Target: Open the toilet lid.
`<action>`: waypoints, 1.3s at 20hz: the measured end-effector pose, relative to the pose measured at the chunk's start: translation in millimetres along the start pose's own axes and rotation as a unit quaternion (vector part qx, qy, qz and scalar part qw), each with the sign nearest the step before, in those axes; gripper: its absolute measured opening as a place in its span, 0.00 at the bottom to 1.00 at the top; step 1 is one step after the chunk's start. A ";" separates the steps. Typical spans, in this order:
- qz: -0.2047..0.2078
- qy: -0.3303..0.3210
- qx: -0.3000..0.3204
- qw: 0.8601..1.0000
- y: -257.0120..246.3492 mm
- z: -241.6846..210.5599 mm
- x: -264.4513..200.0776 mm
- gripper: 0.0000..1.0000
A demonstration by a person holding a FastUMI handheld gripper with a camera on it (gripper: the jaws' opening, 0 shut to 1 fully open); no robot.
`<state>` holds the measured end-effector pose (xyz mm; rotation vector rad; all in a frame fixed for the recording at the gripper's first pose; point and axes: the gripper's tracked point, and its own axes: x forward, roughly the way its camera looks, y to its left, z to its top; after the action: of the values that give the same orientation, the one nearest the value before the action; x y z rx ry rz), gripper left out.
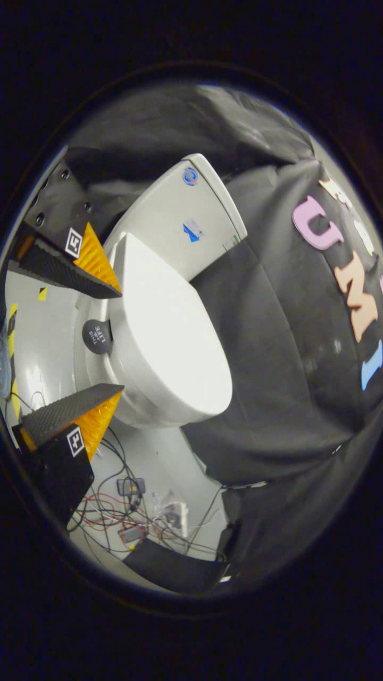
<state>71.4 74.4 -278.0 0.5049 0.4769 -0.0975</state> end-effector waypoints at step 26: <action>0.082 0.002 0.332 0.940 19.9 -27.2 50.2 0.01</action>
<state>108.7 106.3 -313.3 1.2064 0.3972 -0.0954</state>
